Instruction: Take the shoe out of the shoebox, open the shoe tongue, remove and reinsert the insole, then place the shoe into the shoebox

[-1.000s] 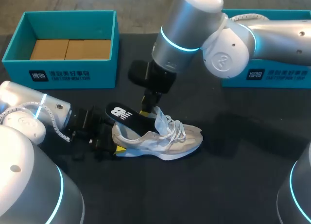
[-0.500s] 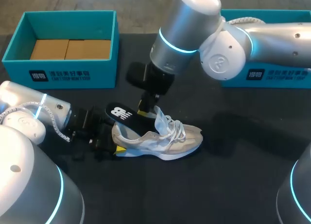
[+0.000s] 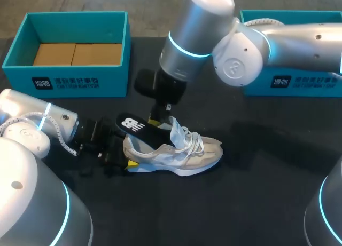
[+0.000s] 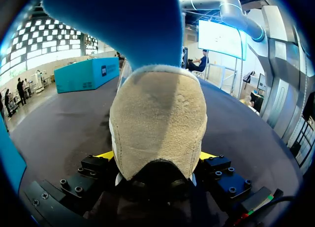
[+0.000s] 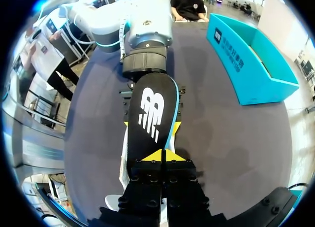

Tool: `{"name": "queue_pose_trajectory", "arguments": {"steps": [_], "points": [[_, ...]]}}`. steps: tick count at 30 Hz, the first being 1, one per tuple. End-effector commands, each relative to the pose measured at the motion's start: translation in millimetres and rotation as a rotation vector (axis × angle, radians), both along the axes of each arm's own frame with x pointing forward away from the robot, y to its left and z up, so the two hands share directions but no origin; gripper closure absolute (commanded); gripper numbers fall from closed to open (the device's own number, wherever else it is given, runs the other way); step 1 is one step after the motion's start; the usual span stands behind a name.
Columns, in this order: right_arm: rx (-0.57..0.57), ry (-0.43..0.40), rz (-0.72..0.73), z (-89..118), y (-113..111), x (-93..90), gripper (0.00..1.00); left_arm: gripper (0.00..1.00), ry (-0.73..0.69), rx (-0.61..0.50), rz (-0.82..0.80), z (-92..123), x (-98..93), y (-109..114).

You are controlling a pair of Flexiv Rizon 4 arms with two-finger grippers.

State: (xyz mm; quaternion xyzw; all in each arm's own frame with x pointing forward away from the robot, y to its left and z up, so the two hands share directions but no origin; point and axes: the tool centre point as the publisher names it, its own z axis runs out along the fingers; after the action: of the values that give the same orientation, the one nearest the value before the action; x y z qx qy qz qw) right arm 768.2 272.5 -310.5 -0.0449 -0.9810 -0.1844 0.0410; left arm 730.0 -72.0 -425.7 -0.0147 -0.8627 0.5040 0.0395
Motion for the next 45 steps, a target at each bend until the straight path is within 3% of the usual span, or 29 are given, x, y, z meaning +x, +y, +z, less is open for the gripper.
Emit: {"name": "queue_pose_trajectory", "arguments": {"steps": [1,16,28,45], "points": [[-0.017,0.002,0.0,12,-2,-2.5,1.0,1.0,0.0,0.002,0.0,-3,1.1,-1],[-0.026,-0.037,-0.068,56,-28,-5.4,1.0,1.0,0.0,0.002,0.0,-3,1.1,-1],[-0.068,-0.095,-0.142,97,-72,1.9,1.0,1.0,0.0,0.002,0.0,-3,1.1,-1],[-0.061,-0.197,-0.232,140,-116,7.0,1.0,1.0,0.0,0.002,0.0,-3,1.1,-1]]}}
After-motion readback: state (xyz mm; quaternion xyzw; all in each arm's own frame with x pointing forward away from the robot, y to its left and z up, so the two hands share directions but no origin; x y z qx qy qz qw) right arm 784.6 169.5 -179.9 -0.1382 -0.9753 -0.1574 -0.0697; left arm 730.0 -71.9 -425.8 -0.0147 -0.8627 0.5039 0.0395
